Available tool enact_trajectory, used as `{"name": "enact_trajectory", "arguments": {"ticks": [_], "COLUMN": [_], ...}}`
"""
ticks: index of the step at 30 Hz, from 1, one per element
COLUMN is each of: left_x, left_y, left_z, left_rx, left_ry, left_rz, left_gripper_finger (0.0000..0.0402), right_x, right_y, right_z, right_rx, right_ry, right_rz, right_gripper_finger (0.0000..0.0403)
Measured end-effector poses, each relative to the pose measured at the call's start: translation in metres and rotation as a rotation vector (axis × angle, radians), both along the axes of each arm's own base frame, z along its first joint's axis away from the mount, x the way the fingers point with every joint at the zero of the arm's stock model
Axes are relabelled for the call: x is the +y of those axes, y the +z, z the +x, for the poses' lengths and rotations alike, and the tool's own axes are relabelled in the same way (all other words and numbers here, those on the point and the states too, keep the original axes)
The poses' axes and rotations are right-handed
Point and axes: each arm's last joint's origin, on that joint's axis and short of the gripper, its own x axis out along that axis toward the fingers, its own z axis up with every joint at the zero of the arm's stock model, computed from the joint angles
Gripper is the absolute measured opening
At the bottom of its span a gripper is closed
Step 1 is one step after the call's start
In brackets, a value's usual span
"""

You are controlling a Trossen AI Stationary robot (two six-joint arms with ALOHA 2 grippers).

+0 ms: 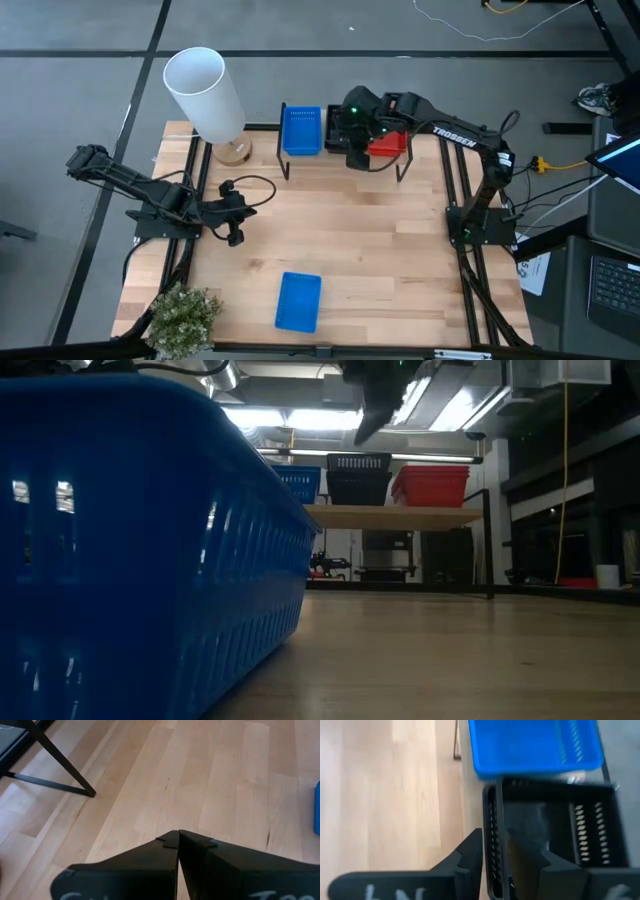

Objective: Stack baskets on shelf by color
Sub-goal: Stack the black bin on top of the other black bins on the shelf, then stack the blue bin on top of the other blue bins on the shelf

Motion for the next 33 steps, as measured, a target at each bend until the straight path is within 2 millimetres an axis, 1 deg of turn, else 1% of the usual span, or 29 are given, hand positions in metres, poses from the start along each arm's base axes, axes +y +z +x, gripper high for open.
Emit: {"name": "enact_trajectory", "arguments": {"ticks": [4, 7, 9, 13, 16, 21, 25, 27, 29, 31, 33], "left_x": [0.0, 0.0, 0.0, 0.0, 0.0, 0.0, 0.0, 0.0, 0.0, 0.0, 0.0], "left_y": [0.0, 0.0, 0.0, 0.0, 0.0, 0.0, 0.0, 0.0, 0.0, 0.0, 0.001], "left_z": [0.0, 0.0, 0.0, 0.0, 0.0, 0.0, 0.0, 0.0, 0.0, 0.0, 0.0], "left_rx": [0.0, 0.0, 0.0, 0.0, 0.0, 0.001, 0.001, 0.001, 0.001, -0.001, -0.01], "left_ry": [0.0, 0.0, 0.0, -0.001, -0.001, -0.002, -0.002, -0.002, -0.001, -0.001, 0.004], "left_rz": [0.0, 0.0, 0.0, 0.001, 0.001, 0.002, 0.002, 0.002, 0.002, 0.001, -0.009], "left_gripper_finger": [0.0, 0.0, 0.0, 0.0, 0.0, 0.0, 0.0, 0.0, 0.0, 0.0, 0.0], "right_x": [0.01, 0.016, 0.018, 0.022, 0.026, 0.03, 0.03, 0.032, 0.038, 0.051, 0.071], "right_y": [0.024, 0.03, 0.022, -0.011, -0.027, -0.046, -0.05, -0.045, -0.032, -0.011, 0.007], "right_z": [0.001, 0.002, 0.006, 0.018, 0.024, 0.025, 0.026, 0.027, 0.028, 0.028, 0.025], "right_rx": [-0.074, -0.102, -0.087, -0.021, -0.005, 0.032, 0.032, 0.016, -0.02, -0.092, -0.16], "right_ry": [0.003, -0.02, -0.09, -0.197, -0.243, -0.241, -0.26, -0.273, -0.268, -0.251, -0.196], "right_rz": [-0.002, -0.005, -0.069, -0.252, -0.352, -0.357, -0.386, -0.411, -0.417, -0.379, -0.247], "right_gripper_finger": [0.0084, 0.0083, 0.008, 0.0076, 0.0075, 0.0074, 0.0074, 0.0074, 0.0074, 0.0074, 0.0074]}}
